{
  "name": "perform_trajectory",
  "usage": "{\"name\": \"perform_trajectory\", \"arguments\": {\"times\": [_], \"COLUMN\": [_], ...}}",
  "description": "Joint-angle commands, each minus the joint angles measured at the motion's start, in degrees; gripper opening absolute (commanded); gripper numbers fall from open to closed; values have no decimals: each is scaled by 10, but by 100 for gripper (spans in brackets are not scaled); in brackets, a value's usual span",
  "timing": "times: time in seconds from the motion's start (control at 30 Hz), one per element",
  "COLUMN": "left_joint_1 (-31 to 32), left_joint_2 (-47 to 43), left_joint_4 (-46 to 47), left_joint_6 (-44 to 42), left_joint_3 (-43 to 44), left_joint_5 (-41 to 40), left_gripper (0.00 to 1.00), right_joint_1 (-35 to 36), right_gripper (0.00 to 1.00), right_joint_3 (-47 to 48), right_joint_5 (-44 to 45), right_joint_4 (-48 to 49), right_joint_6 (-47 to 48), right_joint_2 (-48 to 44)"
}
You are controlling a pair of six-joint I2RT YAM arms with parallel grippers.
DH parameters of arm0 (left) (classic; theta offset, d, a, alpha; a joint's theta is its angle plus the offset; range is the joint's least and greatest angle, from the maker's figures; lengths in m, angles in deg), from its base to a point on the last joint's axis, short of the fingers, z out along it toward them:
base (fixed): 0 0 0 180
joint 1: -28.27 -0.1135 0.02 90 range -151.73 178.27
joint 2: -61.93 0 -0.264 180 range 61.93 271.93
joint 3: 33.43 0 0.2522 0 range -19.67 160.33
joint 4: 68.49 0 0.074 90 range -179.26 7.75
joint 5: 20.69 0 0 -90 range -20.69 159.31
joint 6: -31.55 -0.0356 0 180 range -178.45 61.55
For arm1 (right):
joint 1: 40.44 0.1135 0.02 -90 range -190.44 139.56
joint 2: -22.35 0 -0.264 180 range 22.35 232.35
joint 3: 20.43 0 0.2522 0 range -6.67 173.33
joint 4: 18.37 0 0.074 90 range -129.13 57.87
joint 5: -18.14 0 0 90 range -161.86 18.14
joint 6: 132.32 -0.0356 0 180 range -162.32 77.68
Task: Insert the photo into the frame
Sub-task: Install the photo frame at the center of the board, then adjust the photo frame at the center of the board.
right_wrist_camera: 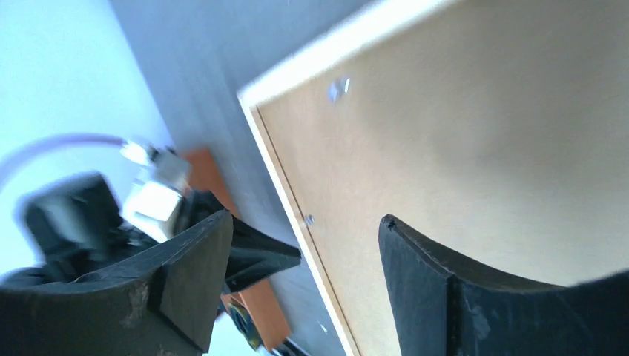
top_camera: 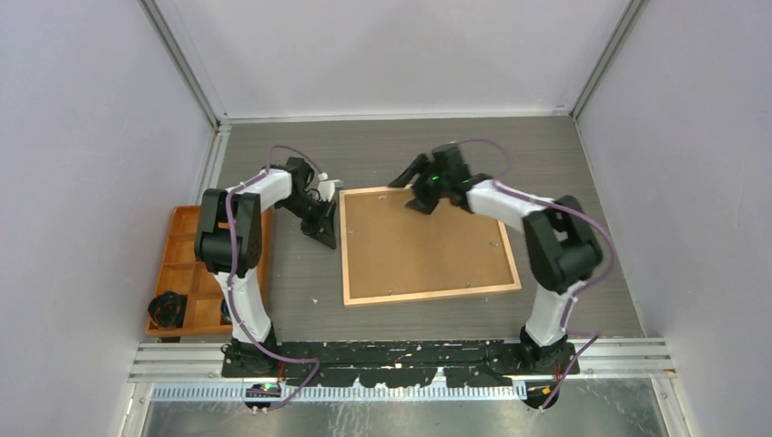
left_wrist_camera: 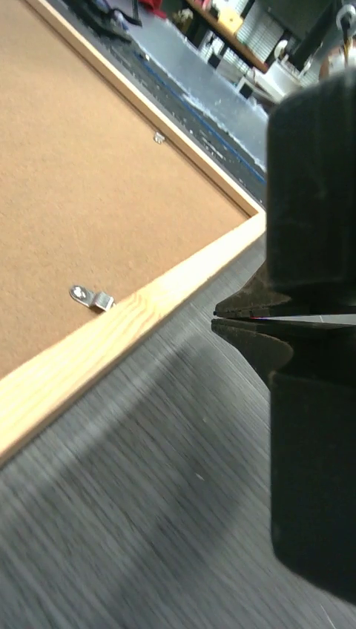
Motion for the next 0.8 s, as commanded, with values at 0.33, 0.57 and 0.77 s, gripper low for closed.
{"name": "perform_trajectory", "arguments": {"times": [0.33, 0.57, 0.77], "left_joint_1": [85, 122, 161], "left_joint_2": [-86, -101, -98], "left_joint_4": [49, 58, 63], "left_joint_6": [-67, -77, -76], "left_joint_3": [-87, -107, -108], "left_joint_5": [-136, -161, -162], "left_gripper": [6, 6, 6], "right_joint_1": [-294, -307, -301], "right_gripper": [97, 98, 98], "right_joint_3": [-151, -152, -114], "right_joint_5": [200, 156, 89], "right_joint_4": [-117, -84, -51], "right_joint_6": [172, 162, 133], "right_joint_2": [-240, -162, -85]}}
